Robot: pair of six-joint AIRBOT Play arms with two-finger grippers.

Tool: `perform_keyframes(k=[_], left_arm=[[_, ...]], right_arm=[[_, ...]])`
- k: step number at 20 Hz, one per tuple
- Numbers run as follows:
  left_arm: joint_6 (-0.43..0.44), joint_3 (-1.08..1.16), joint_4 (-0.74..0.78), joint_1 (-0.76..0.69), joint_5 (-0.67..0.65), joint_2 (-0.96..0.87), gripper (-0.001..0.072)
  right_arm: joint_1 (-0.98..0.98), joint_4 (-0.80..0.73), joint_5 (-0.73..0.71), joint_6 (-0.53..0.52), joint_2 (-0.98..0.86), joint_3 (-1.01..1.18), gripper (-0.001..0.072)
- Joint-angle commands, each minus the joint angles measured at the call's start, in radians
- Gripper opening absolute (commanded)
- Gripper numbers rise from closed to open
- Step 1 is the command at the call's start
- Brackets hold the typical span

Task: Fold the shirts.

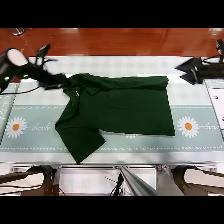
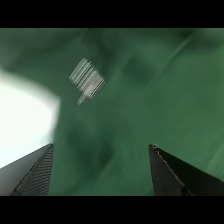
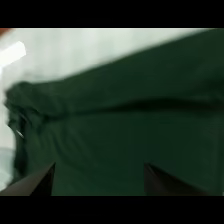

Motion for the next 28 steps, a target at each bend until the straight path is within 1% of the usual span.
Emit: perform_keyframes(k=[1,3,5,6,8,10,12,14,20,23,25,26,28], left_arm=[[0.000,-0.200,0.079,0.179,-0.110,0.135,0.0706],[0.008,-0.418,0.053,0.269,-0.024,0.260,0.0705],[0.122,-0.618,-0.089,0.349,-0.014,0.342,0.0704],[0.156,-0.703,-0.148,0.387,-0.002,0.365,0.0704],[0.181,-0.798,-0.193,0.457,0.025,0.377,0.0704],[0.180,-0.817,-0.193,0.498,0.030,0.377,0.0703],[0.170,-0.817,-0.194,0.501,0.030,0.377,0.0704],[0.170,-0.816,-0.193,0.502,0.031,0.376,0.0703],[0.174,-0.803,-0.177,0.517,0.026,0.369,0.0702],[0.173,-0.736,-0.156,0.562,-0.016,0.346,0.0701],[0.174,-0.732,-0.155,0.571,-0.022,0.340,0.0701],[0.179,-0.734,-0.167,0.567,-0.020,0.331,0.0701],[0.242,-0.734,-0.264,0.551,-0.015,0.306,0.0701]], right_arm=[[-0.088,-0.292,0.122,-0.034,0.155,-0.105,0.0619],[-0.118,-0.294,0.011,-0.034,0.304,-0.298,0.0620],[-0.110,-0.215,-0.087,-0.031,0.457,-0.525,0.0623],[-0.109,-0.143,-0.116,-0.039,0.518,-0.622,0.0624],[-0.109,0.029,-0.142,-0.085,0.613,-0.783,0.0624],[-0.109,0.089,-0.123,-0.098,0.664,-0.865,0.0624],[-0.109,0.069,-0.069,-0.117,0.673,-0.885,0.0624],[-0.109,0.051,-0.045,-0.121,0.673,-0.885,0.0624],[-0.109,0.050,-0.048,-0.123,0.673,-0.885,0.0623],[-0.109,0.050,-0.050,-0.124,0.673,-0.885,0.0623],[-0.109,0.050,-0.054,-0.124,0.673,-0.885,0.0623],[-0.109,0.050,-0.059,-0.124,0.673,-0.885,0.0623],[-0.109,0.050,-0.067,-0.124,0.673,-0.885,0.0623]])
